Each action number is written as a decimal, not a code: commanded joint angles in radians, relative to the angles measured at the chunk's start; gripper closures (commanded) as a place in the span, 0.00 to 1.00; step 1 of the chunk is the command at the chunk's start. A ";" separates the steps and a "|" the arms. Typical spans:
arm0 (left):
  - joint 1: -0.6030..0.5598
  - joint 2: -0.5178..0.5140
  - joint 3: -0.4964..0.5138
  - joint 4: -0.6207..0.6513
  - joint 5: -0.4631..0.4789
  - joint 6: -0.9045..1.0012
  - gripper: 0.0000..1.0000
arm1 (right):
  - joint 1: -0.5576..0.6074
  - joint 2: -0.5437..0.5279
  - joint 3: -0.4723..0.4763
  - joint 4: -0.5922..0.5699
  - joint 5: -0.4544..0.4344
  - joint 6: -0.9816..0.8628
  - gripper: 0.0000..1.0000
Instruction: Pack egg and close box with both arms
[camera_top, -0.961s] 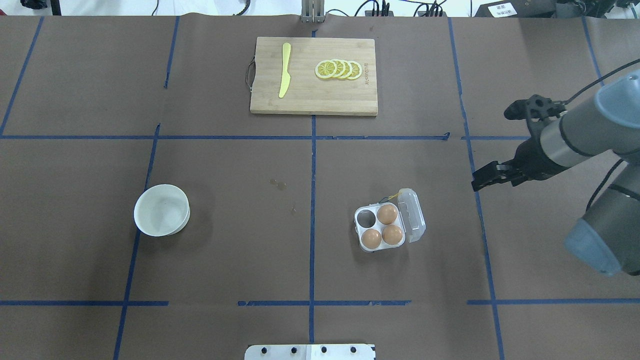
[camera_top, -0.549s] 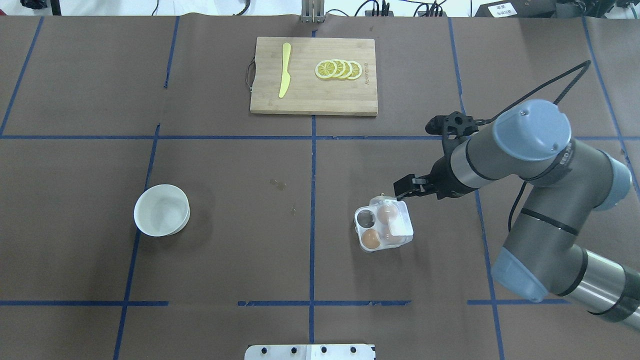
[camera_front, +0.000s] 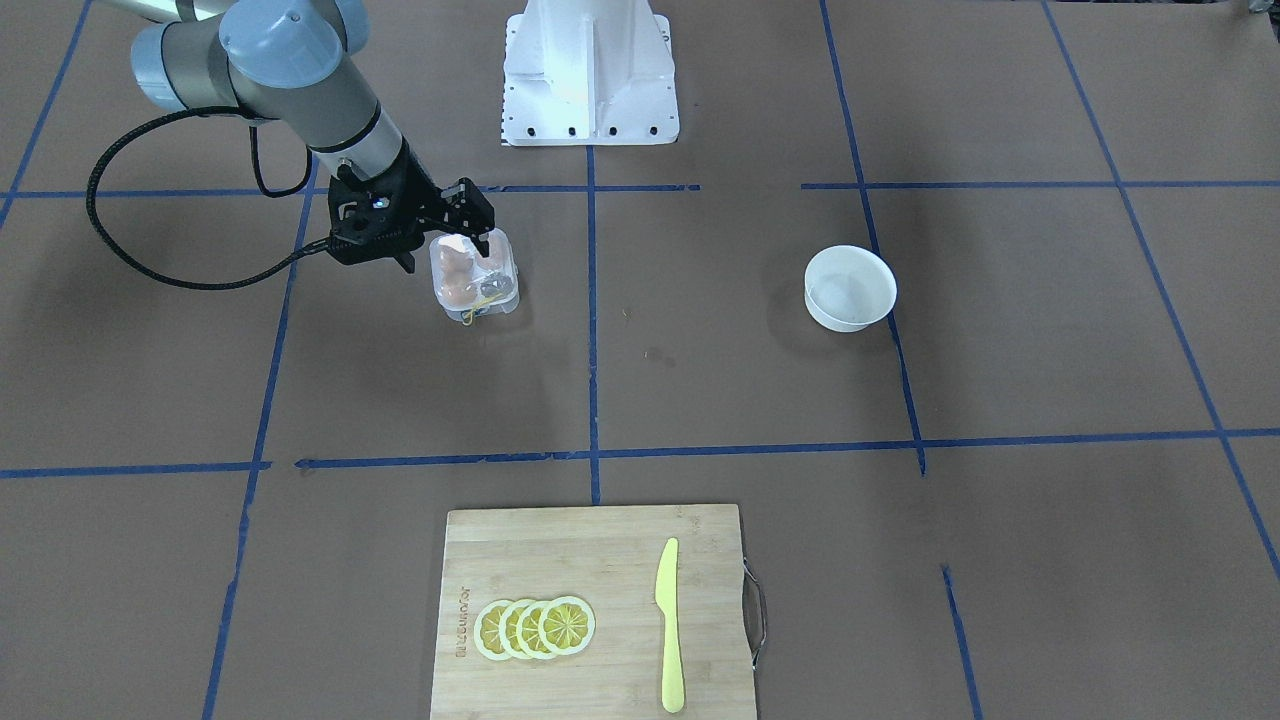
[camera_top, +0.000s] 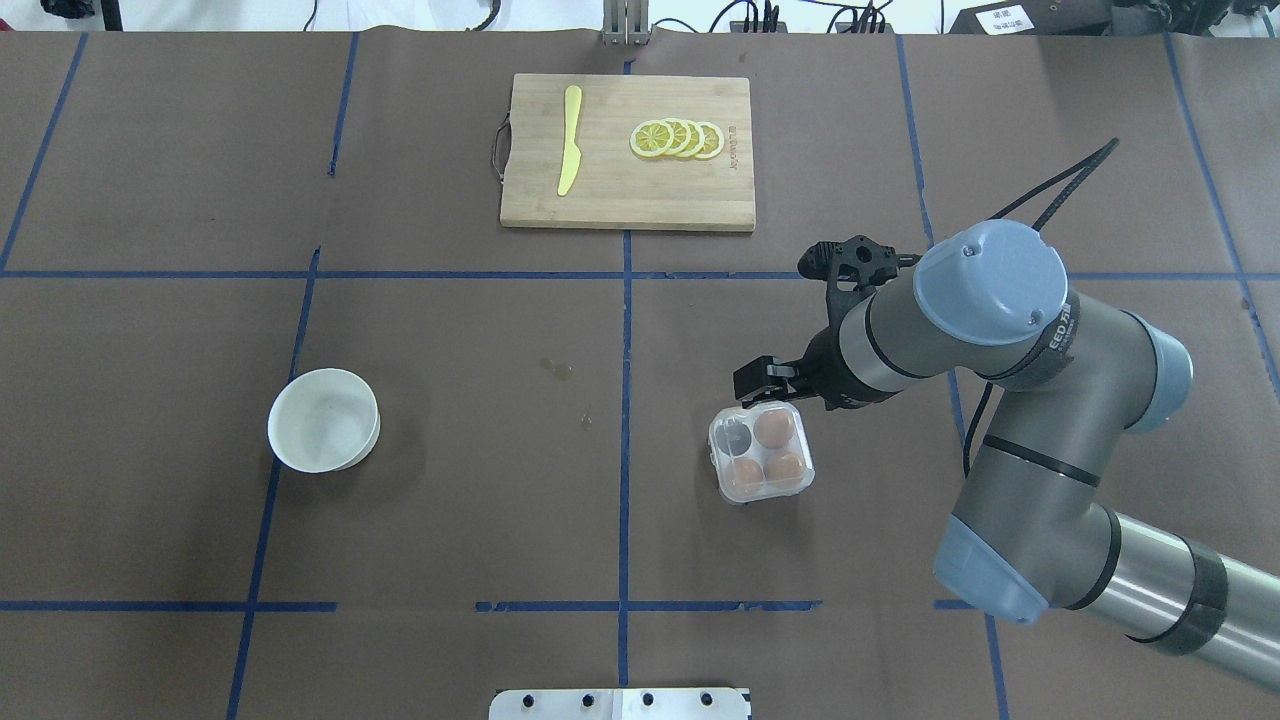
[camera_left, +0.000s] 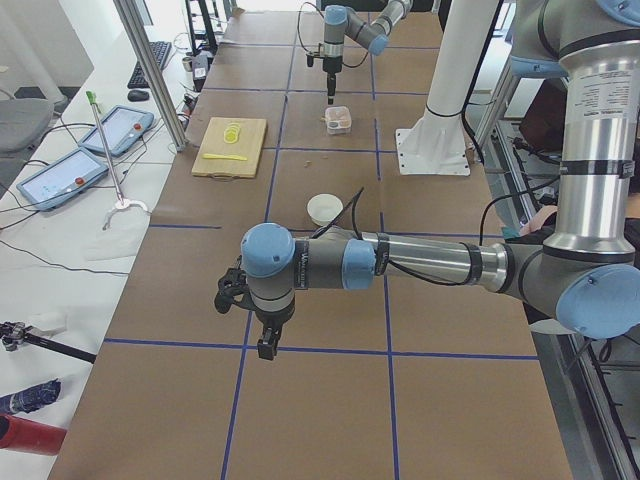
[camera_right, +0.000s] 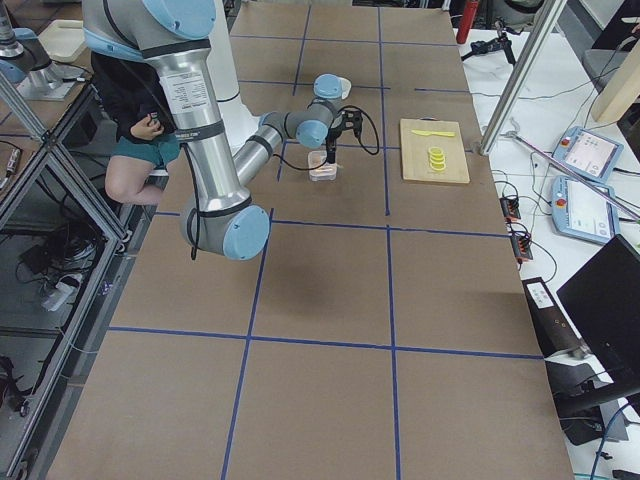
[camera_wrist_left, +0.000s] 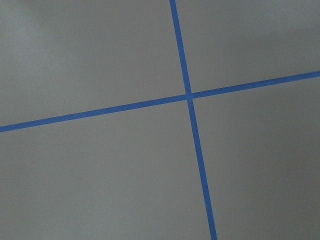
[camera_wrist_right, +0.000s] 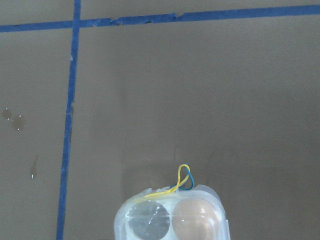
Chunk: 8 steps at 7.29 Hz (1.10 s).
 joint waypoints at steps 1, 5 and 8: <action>0.000 0.000 0.001 0.000 0.000 0.001 0.00 | 0.032 -0.009 0.003 -0.072 -0.001 -0.011 0.00; 0.000 0.000 0.004 -0.002 0.000 0.002 0.00 | 0.203 -0.156 0.003 -0.159 0.002 -0.287 0.00; 0.000 0.002 0.009 -0.003 0.000 0.002 0.00 | 0.474 -0.336 -0.031 -0.158 0.071 -0.769 0.00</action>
